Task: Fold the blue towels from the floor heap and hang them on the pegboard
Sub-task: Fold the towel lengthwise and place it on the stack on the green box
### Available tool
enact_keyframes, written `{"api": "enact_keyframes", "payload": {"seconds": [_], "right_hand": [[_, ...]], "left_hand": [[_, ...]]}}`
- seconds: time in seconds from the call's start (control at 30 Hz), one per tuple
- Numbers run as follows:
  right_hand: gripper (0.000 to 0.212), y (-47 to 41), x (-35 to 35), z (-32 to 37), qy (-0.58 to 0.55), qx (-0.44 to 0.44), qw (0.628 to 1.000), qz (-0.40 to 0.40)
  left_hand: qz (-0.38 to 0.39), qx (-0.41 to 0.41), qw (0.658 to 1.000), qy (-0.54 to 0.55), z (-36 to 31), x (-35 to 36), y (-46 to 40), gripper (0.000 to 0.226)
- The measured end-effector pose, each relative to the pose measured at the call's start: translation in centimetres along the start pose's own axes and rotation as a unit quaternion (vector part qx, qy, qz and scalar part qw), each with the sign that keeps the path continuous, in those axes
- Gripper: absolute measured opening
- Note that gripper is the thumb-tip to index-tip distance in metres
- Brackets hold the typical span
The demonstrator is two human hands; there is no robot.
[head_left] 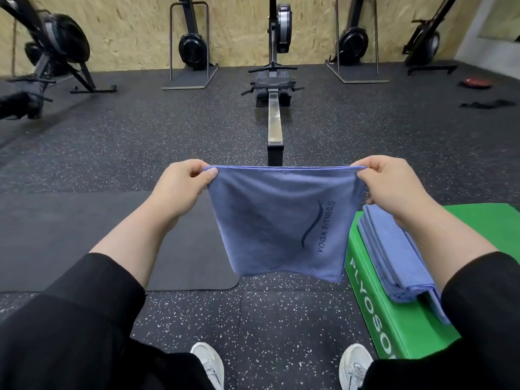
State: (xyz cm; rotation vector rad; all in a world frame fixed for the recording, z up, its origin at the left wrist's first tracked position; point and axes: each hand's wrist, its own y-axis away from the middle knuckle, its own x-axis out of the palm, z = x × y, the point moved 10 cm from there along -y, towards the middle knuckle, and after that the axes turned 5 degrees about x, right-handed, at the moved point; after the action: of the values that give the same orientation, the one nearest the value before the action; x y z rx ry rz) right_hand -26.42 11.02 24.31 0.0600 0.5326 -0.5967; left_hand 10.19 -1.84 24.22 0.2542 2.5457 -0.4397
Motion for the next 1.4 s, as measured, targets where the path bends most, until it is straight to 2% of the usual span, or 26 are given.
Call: {"api": "enact_keyframes", "payload": {"seconds": [0.13,0.2,0.3,0.33,0.43,0.5,0.53,0.63,0.7,0.8,0.87,0.93,1.0,1.07,1.13,1.2,1.3,1.4], "right_hand": [[0.027,-0.4,0.1,-0.6,0.064,0.007,0.998,0.000],[0.026,-0.4,0.4,-0.8,0.115,0.017,0.993,0.010],[0.019,-0.3,2.3,-1.0,0.164,0.023,0.984,0.061],[0.023,-0.1,3.3,-0.6,0.163,0.010,0.983,0.089],[0.053,1.3,7.5,1.9,0.099,-0.050,0.973,0.200],[0.060,2.1,10.4,2.8,0.043,-0.060,0.961,0.266],[0.054,2.1,11.5,3.0,0.019,-0.060,0.957,0.284],[0.017,2.0,13.3,3.5,-0.040,-0.069,0.950,0.303],[0.004,1.8,13.5,3.7,-0.036,-0.079,0.951,0.297],[0.028,1.4,13.4,3.6,-0.033,-0.084,0.956,0.279],[0.029,1.1,12.7,4.2,-0.033,-0.101,0.962,0.251],[0.023,0.5,11.6,4.2,-0.080,-0.093,0.968,0.220],[0.023,-0.1,10.5,3.8,-0.115,-0.080,0.971,0.192],[0.025,-0.6,9.3,3.6,-0.099,-0.093,0.978,0.161],[0.024,-1.0,7.9,3.2,-0.071,-0.109,0.983,0.127],[0.019,-1.4,6.5,2.6,-0.059,-0.108,0.987,0.099],[0.025,-1.9,5.3,1.1,-0.054,-0.083,0.992,0.080],[0.022,-2.1,4.3,0.2,-0.018,-0.082,0.995,0.054]], "left_hand": [[-0.003,0.001,0.993,0.121,-1.1,1.1,0.2,0.018],[-0.006,0.011,0.990,0.143,-2.1,1.9,0.1,0.016],[0.021,0.053,0.995,0.078,-3.9,3.7,-0.4,0.017],[0.039,0.071,0.996,0.038,-4.8,4.7,-0.5,0.016],[0.094,0.139,0.984,-0.065,-7.7,8.4,-0.1,0.014],[0.129,0.162,0.974,-0.088,-8.7,10.8,0.1,0.011],[0.137,0.164,0.973,-0.086,-8.9,11.6,0.0,0.010],[0.127,0.153,0.978,-0.066,-8.7,12.3,-0.7,0.011],[0.114,0.139,0.983,-0.023,-8.4,12.2,-1.0,0.016],[0.089,0.061,0.987,0.121,-6.6,11.8,-1.0,0.020],[0.147,0.004,0.972,0.185,-5.4,13.0,-0.3,0.026],[0.233,-0.018,0.953,0.193,-4.4,14.9,1.0,0.038],[0.281,-0.020,0.949,0.142,-3.6,16.1,2.3,0.039],[0.279,-0.015,0.959,0.052,-2.5,16.5,2.7,0.027],[0.261,-0.008,0.965,-0.039,-1.6,15.8,2.3,0.018],[0.231,-0.011,0.967,-0.108,-0.5,14.1,1.4,0.027],[0.193,-0.032,0.966,-0.168,1.6,11.3,0.1,0.025],[0.155,-0.027,0.964,-0.216,3.1,9.1,-0.7,0.023]]}}
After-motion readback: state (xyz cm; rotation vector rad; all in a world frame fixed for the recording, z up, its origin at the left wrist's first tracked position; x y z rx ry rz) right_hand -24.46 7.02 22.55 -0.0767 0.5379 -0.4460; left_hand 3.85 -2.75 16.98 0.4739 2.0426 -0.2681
